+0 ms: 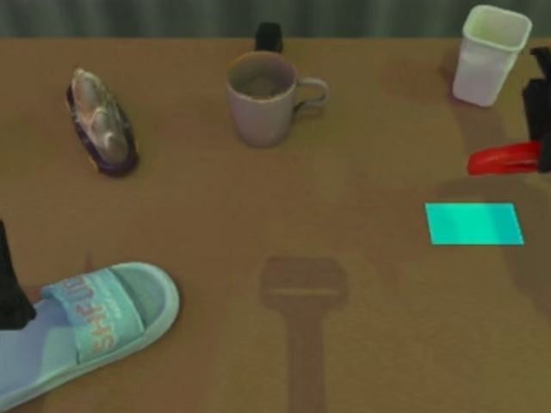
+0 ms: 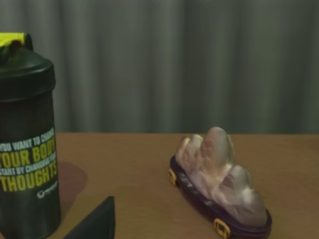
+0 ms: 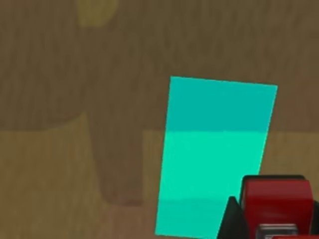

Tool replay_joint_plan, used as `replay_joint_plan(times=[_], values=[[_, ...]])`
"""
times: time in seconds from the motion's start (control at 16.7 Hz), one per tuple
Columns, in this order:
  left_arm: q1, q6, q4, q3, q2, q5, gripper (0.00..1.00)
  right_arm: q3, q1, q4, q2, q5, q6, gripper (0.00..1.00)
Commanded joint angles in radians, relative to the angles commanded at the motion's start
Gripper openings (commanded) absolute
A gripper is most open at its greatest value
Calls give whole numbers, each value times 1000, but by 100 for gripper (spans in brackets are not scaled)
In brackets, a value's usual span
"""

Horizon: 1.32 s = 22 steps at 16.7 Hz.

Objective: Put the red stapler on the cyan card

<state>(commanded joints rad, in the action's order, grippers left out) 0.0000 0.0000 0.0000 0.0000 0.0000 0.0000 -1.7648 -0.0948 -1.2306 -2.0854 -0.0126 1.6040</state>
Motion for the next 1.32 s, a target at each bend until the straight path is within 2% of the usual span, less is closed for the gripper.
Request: replay_joint_plan(times=[0.18, 0.6, 1.02, 1.32], values=[[0, 0, 0, 0, 0, 0, 100, -2, 15, -15, 3, 14, 63, 0], [0, 0, 0, 0, 0, 0, 100, 12, 6, 3, -4, 14, 66, 0], [0, 0, 0, 0, 0, 0, 100, 194, -32, 282, -90, 13, 112, 0], [0, 0, 0, 0, 0, 0, 100, 225, -40, 321, -106, 13, 121, 0]])
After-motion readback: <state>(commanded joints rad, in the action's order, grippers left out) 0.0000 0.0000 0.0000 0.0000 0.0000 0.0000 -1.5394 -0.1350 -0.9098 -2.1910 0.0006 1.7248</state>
